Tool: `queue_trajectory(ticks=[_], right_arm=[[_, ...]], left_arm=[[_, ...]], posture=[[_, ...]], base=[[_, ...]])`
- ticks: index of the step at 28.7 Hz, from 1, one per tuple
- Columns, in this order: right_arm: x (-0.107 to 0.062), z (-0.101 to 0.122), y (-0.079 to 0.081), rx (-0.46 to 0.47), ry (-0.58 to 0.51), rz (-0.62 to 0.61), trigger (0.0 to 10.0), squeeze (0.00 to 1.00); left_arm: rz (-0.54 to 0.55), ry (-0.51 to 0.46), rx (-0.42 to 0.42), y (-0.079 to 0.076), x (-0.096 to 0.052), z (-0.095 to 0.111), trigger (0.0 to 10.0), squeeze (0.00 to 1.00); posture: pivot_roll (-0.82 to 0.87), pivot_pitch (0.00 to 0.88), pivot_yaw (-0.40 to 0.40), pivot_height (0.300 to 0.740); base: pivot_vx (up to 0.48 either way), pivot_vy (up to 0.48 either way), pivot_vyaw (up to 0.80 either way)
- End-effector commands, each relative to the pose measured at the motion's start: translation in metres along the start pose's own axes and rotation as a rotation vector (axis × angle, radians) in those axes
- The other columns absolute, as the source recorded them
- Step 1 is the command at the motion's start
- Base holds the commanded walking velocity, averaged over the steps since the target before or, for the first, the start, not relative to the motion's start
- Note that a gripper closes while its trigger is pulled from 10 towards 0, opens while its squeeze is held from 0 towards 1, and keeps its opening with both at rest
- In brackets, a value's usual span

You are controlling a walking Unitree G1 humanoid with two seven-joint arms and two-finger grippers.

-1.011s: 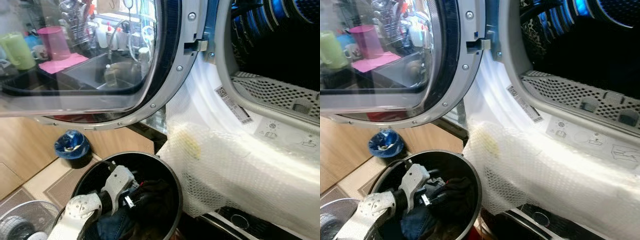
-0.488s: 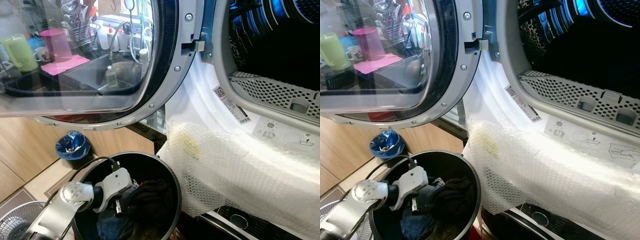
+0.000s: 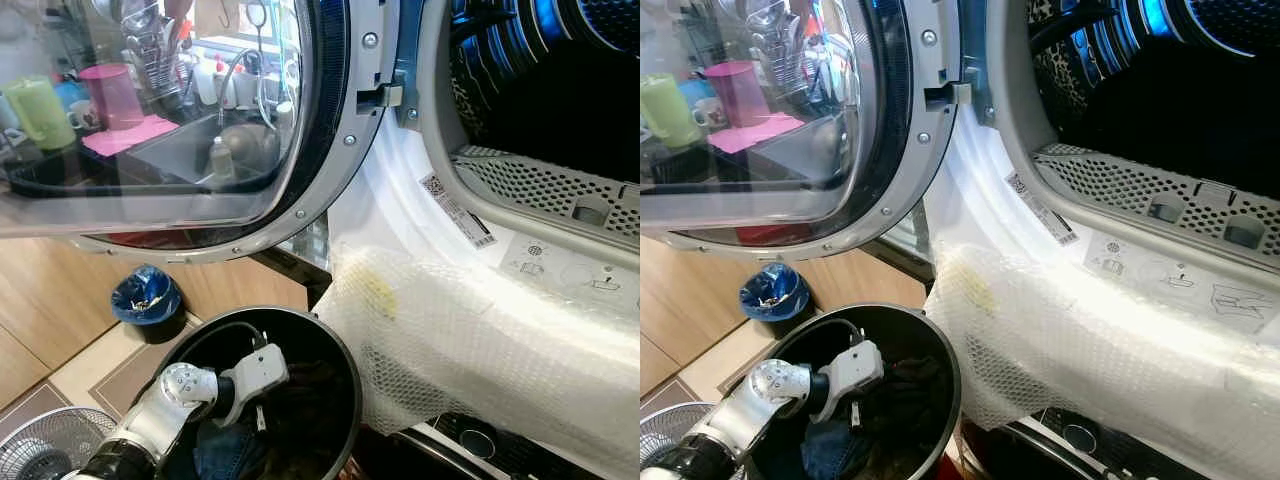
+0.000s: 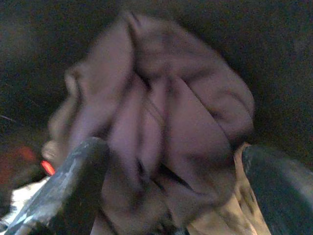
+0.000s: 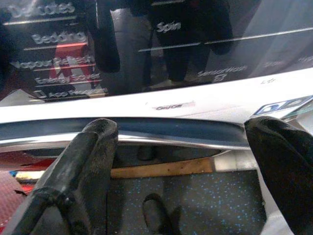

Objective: Clothes washing

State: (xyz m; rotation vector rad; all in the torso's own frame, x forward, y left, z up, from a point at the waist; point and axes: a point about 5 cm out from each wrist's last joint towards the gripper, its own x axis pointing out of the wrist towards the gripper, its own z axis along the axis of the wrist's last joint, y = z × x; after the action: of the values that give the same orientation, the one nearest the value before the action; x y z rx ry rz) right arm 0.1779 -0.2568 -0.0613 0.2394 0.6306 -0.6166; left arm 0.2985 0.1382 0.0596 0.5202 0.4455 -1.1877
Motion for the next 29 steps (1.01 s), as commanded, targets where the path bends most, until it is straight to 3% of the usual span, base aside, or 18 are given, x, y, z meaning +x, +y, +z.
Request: queue_trajectory(ticks=[1, 5, 6, 7, 9, 17, 22, 26, 29], right_arm=[[-0.003, -0.008, -0.005, -0.004, 0.029, -0.012, 10.0, 0.00], [-0.002, -0.007, -0.006, -0.013, 0.020, -0.002, 10.0, 0.00], [-0.002, -0.006, -0.007, -0.017, 0.011, 0.003, 10.0, 0.00], [-0.001, -0.002, -0.016, 0.022, -0.009, -0.033, 10.0, 0.00], [-0.001, 0.000, -0.019, 0.032, -0.016, -0.043, 10.0, 0.00], [0.000, 0.000, -0.021, 0.030, -0.020, -0.038, 10.0, 0.00], [0.000, 0.000, -0.015, 0.011, -0.016, -0.016, 10.0, 0.00], [0.000, 0.002, -0.014, 0.008, -0.020, -0.005, 10.0, 0.00], [0.001, 0.002, -0.014, 0.008, -0.020, -0.001, 10.0, 0.00]], left_arm=[[0.000, 0.036, 0.040, 0.000, 0.002, -0.004, 10.0, 1.00], [0.009, 0.050, 0.055, 0.001, 0.005, -0.005, 10.0, 1.00], [0.029, 0.046, 0.059, 0.002, 0.009, -0.004, 10.0, 0.00], [0.081, 0.021, 0.079, 0.003, 0.019, 0.003, 10.0, 0.00], [0.095, 0.011, 0.086, 0.002, 0.023, 0.006, 10.0, 0.00], [0.163, -0.026, 0.128, 0.004, 0.037, 0.020, 10.0, 0.00], [0.143, 0.020, 0.133, -0.003, 0.043, 0.012, 10.0, 0.00], [0.235, 0.126, 0.159, 0.001, 0.047, 0.003, 10.0, 0.00], [0.292, 0.147, 0.131, 0.004, 0.048, 0.002, 10.0, 0.00]], posture=[[0.05, 0.063, 0.054, 0.740], [0.05, 0.063, 0.047, 0.740], [0.04, 0.063, 0.039, 0.740], [0.04, 0.059, 0.037, 0.740], [0.03, 0.058, 0.037, 0.740], [0.03, 0.046, 0.030, 0.740], [0.02, 0.041, 0.026, 0.740], [0.02, 0.050, 0.015, 0.740], [0.02, 0.055, 0.014, 0.740]], base=[[0.000, 0.000, 0.00], [0.000, 0.000, 0.00], [0.000, 0.000, 0.00], [0.000, 0.000, 0.00], [0.000, 0.000, 0.00], [0.000, 0.000, 0.00], [0.000, 0.000, 0.00], [0.000, 0.000, 0.00], [0.000, 0.000, 0.00]])
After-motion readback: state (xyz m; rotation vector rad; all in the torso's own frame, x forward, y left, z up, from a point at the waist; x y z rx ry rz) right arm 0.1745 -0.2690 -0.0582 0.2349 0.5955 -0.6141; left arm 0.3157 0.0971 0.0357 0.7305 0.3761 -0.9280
